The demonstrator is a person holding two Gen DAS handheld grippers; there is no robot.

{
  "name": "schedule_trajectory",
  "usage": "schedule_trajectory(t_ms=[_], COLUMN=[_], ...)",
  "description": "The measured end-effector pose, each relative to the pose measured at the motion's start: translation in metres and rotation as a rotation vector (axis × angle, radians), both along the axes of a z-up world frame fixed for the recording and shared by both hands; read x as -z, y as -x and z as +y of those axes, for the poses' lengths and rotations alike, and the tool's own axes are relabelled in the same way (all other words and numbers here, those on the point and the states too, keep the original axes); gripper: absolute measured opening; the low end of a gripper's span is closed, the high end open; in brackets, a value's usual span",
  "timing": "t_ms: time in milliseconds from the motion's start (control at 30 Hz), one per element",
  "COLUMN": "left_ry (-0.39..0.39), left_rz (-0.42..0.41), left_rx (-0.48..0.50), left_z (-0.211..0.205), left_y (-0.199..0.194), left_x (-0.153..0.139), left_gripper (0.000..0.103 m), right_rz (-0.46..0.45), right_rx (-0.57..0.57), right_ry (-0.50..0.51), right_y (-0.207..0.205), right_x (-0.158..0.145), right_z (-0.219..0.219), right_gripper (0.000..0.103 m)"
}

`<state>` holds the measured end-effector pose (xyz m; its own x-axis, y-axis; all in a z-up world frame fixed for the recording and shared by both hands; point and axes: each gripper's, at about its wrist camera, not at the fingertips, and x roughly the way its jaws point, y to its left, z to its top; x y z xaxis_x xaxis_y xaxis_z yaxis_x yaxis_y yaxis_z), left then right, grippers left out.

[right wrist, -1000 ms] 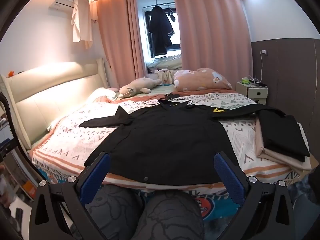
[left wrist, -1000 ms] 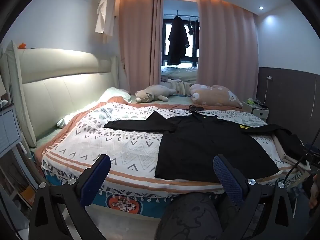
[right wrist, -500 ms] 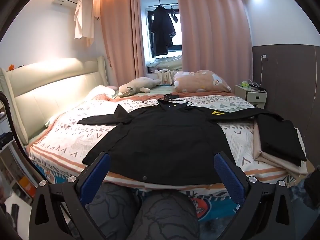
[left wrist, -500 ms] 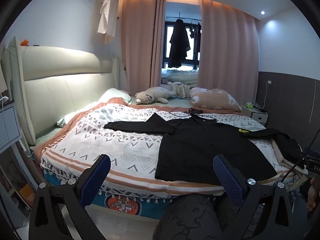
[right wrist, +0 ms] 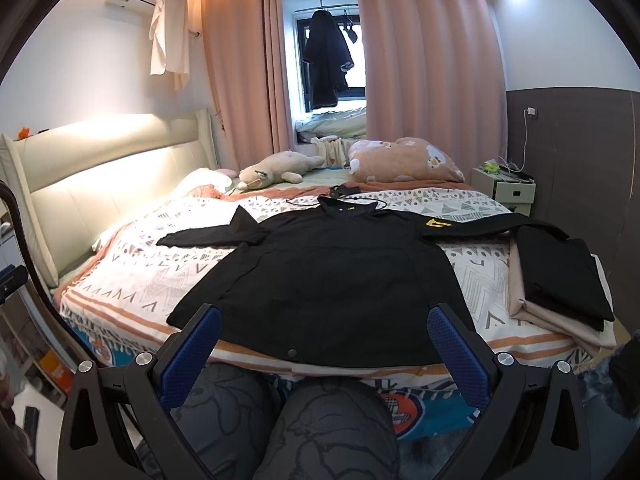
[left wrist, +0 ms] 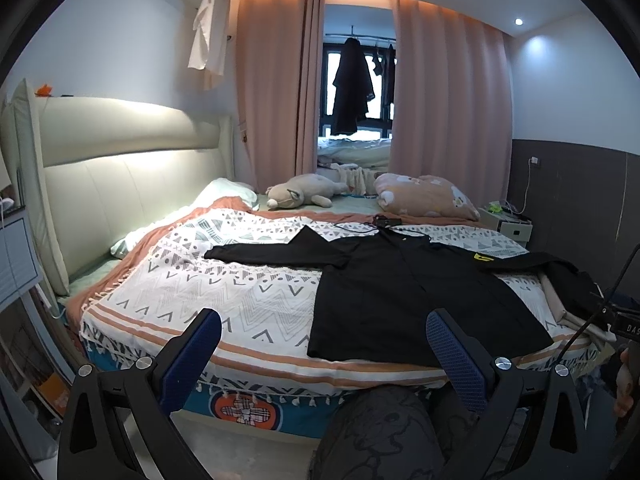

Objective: Fold large clothes

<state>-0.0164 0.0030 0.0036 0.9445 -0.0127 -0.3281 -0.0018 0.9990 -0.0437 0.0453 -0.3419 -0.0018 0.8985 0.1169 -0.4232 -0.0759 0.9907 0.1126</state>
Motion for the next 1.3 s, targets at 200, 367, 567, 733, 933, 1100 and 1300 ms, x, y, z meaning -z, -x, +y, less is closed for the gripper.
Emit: schedule_trajectory(t_ms=[200, 367, 567, 733, 933, 1100, 1300], left_ry=[-0.002, 0.014, 0.024, 0.024, 0.021, 0.021, 0.018], left_rz=[0.004, 0.012, 0.018, 0.019, 0.012, 0.021, 0.021], left_rx=[0.004, 0.004, 0.010, 0.017, 0.021, 0.024, 0.035], left_z=[0.000, 0.005, 0.006, 0.006, 0.009, 0.008, 0.003], left_y=[0.002, 0.003, 0.008, 0.009, 0.006, -0.003, -0.011], left_x=[0.002, 0.005, 0.011, 0.012, 0.010, 0.010, 0.008], left_gripper=[0.102, 0.102, 0.102, 0.102, 0.102, 0.102, 0.102], right_rz=[0.011, 0.015, 0.022, 0.022, 0.013, 0.020, 0.031], right_rx=[-0.013, -0.024, -0.033, -0.033, -0.030, -0.030, -0.030], right_ry=[0.004, 0.010, 0.019, 0.028, 0.030, 0.040, 0.037], right_y=[-0.001, 0.000, 0.002, 0.003, 0.001, -0.007, -0.014], right_x=[0.001, 0.001, -0.001, 0.000, 0.000, 0.002, 0.006], right_z=[0.003, 0.005, 0.006, 0.008, 0.010, 0.012, 0.016], right_gripper=[0.103, 0.103, 0.103, 0.103, 0.103, 0.103, 0.103])
